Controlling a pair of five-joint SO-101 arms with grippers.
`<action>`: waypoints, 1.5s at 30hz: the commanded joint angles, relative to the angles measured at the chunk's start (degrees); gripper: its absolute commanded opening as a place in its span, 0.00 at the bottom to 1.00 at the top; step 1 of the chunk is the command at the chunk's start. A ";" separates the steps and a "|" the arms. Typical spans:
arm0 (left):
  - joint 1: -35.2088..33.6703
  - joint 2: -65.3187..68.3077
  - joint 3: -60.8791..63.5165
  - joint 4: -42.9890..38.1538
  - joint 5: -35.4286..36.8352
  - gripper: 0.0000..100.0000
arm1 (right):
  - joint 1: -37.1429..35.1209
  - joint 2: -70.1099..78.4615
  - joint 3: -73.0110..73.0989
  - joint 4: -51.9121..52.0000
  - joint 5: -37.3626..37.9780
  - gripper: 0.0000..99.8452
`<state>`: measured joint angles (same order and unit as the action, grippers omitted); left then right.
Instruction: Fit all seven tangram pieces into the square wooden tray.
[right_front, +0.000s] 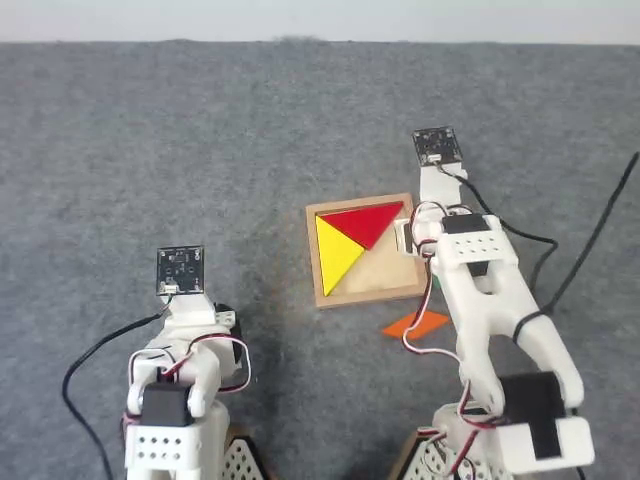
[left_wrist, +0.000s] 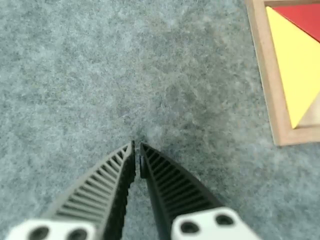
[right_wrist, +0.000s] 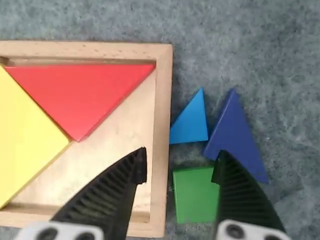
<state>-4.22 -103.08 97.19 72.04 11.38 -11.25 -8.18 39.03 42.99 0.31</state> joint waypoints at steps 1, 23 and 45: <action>-0.35 -1.14 -0.75 0.26 -0.88 0.01 | 2.68 1.98 -0.44 3.30 -0.79 0.17; -0.35 -1.14 -0.75 0.26 -0.88 0.01 | -6.11 -5.76 7.03 1.63 0.97 0.12; -0.35 -1.14 -0.75 0.26 -0.88 0.01 | 3.38 -17.19 13.27 0.66 2.11 0.05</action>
<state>-4.22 -103.08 97.19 72.04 11.38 -7.82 -22.33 52.84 44.66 1.54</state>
